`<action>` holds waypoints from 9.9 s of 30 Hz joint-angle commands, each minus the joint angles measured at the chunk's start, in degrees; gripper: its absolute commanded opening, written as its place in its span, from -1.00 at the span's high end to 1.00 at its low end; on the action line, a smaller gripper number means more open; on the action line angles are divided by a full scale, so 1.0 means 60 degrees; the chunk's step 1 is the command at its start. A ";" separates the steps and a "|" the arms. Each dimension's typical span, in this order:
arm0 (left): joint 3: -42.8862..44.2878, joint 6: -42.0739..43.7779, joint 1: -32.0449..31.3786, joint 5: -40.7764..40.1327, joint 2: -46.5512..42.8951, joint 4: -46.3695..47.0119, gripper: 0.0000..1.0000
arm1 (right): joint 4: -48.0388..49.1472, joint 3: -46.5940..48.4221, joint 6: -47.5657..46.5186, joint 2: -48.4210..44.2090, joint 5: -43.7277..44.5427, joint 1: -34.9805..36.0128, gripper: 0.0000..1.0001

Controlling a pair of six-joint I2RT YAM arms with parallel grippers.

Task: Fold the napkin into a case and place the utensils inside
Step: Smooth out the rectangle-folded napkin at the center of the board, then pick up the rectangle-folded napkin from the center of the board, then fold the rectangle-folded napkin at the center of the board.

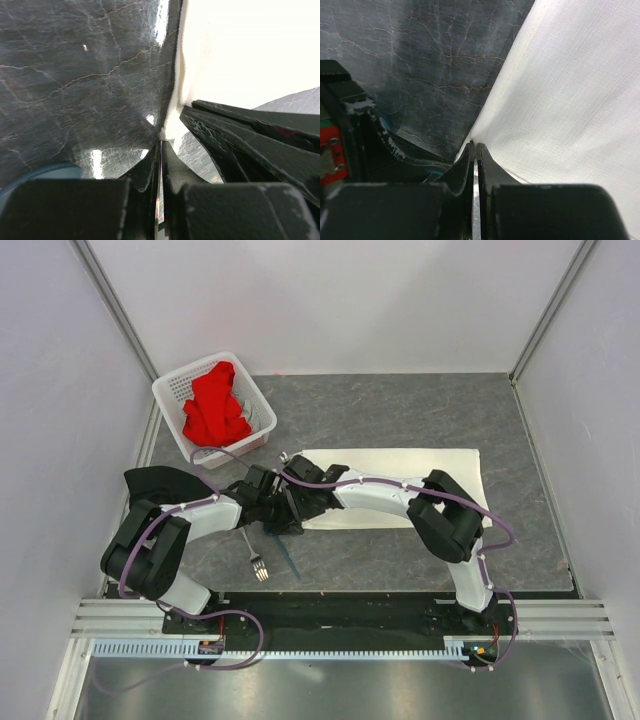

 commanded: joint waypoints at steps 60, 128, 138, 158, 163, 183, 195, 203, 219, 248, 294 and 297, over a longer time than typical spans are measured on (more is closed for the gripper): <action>0.1820 0.1163 -0.0059 -0.0804 0.0576 -0.1763 0.69 | -0.0323 -0.6600 0.0431 -0.7085 0.0754 -0.7137 0.25; 0.8894 0.0606 -0.2841 -0.0892 0.5112 -0.2071 0.56 | -0.0411 -0.3816 -0.1577 -0.3777 0.0112 -1.1122 -0.96; 0.9145 0.0724 -0.2594 -0.1421 0.6314 -0.2466 0.59 | -0.0338 -0.3670 -0.1459 -0.3529 -0.0532 -1.1137 -0.96; 0.7431 0.1338 -0.1392 -0.1874 0.5231 -0.2935 0.63 | 0.0087 -0.4534 -0.2030 -0.3514 -0.0241 -0.9717 -0.43; 0.7416 0.1354 -0.1392 -0.1743 0.5260 -0.2950 0.63 | 0.0102 -0.4534 -0.2060 -0.3323 -0.0049 -0.9423 -0.41; 0.7211 0.1412 -0.1392 -0.1860 0.4953 -0.3008 0.63 | 0.0790 -0.5120 -0.2133 -0.2634 -0.1295 -0.9364 0.43; 0.8133 0.1046 -0.1450 -0.0717 0.4921 -0.2950 0.62 | 0.0454 -0.5106 -0.1972 -0.3673 -0.0549 -0.9350 1.00; 0.9085 0.0431 -0.1596 -0.0263 0.6343 -0.2671 0.62 | -0.0030 -0.5003 -0.1957 -0.4758 0.0299 -0.9364 1.00; 1.0565 -0.0565 -0.3003 0.0088 0.7574 -0.2452 0.62 | -0.1112 -0.3468 -0.2250 -0.5988 0.0493 -0.9002 1.00; 0.3491 0.0944 -0.1436 -0.1581 0.2433 -0.1881 0.73 | -0.0940 -0.2674 0.0473 -0.5272 -0.0343 -0.3346 1.00; 0.1469 0.0752 0.0201 -0.2272 -0.1770 -0.1426 0.17 | 0.1581 -0.3229 0.1237 -0.4316 -0.3404 -0.2874 -0.42; 0.1965 0.1132 0.0483 -0.1495 -0.1494 -0.1354 0.13 | 0.1407 -0.3551 0.0871 -0.5021 -0.3565 -0.3284 -0.53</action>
